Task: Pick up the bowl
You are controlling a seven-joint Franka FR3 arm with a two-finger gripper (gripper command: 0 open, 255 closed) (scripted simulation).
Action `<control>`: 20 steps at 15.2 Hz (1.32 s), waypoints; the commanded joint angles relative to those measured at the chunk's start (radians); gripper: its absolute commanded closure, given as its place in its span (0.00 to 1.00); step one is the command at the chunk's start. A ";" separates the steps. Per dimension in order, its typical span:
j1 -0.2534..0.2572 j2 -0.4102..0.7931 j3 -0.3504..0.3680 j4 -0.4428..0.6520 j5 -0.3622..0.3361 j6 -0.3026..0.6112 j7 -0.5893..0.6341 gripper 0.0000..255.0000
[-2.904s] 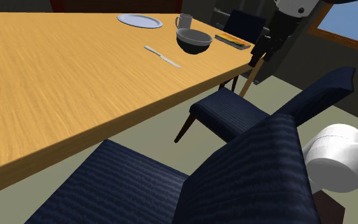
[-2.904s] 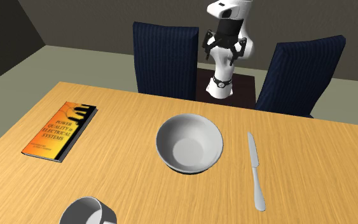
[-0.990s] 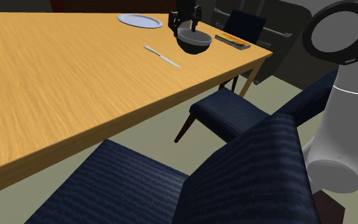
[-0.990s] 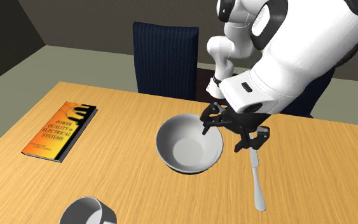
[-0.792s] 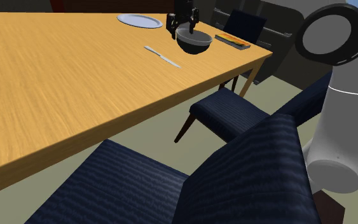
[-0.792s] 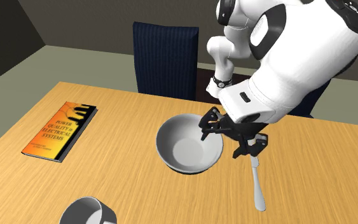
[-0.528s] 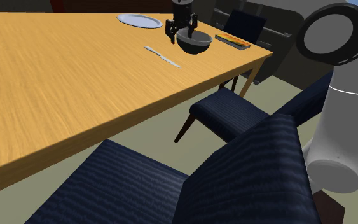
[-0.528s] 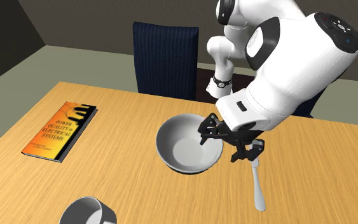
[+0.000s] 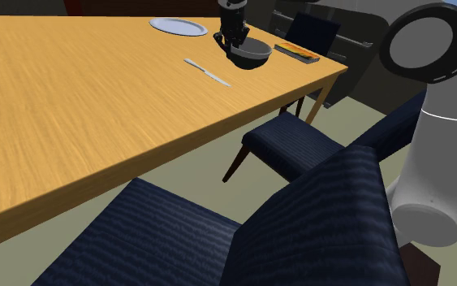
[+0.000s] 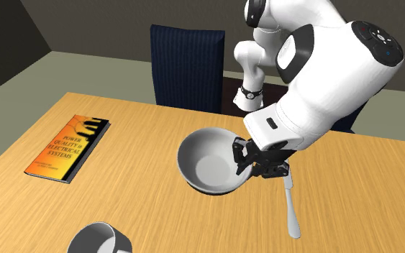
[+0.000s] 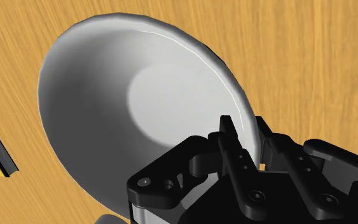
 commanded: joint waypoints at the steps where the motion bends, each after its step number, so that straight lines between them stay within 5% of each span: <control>1: 0.000 0.000 0.000 0.000 0.000 0.000 0.000 1.00; 8: 0.004 0.016 -0.001 0.075 0.001 -0.057 -0.015 1.00; 20: 0.025 0.109 -0.007 0.376 -0.005 -0.257 -0.069 1.00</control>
